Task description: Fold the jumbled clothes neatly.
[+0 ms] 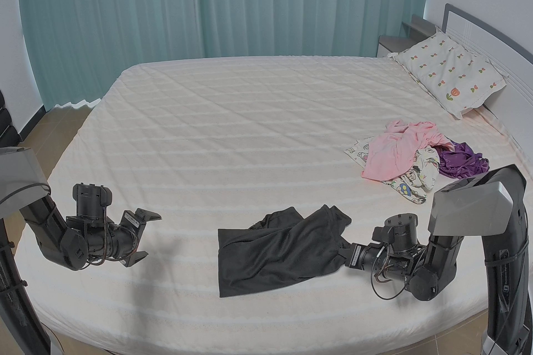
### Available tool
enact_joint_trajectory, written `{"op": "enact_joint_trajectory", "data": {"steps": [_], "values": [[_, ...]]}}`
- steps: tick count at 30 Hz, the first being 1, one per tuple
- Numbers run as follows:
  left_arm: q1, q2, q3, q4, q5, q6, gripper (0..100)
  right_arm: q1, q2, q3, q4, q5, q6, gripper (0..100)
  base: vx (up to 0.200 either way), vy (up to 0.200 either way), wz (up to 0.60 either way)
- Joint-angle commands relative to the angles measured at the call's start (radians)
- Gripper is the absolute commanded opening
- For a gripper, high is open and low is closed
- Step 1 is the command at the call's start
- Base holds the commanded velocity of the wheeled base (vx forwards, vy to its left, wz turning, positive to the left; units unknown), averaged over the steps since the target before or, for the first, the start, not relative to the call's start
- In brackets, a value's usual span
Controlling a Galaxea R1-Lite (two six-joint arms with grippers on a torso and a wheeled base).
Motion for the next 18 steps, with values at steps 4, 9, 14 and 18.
{"op": "enact_joint_trajectory", "data": {"steps": [4,9,14,18], "values": [[0.000,0.001,0.001,0.000,0.000,0.000,100,-0.004,-0.009,0.030,-0.005,-0.066,-0.002,0,0.000,0.000,0.00],[0.000,0.001,0.000,0.000,0.000,0.000,100,-0.010,-0.024,0.050,0.002,-0.086,-0.013,0,0.000,0.000,0.00],[0.000,0.001,0.001,0.000,0.000,0.000,100,-0.010,-0.024,0.048,0.016,-0.124,-0.034,0,0.000,0.000,0.00],[0.000,0.001,0.000,0.000,0.000,0.000,100,-0.006,-0.029,0.053,0.047,-0.158,-0.047,0,0.000,0.000,0.00]]}}
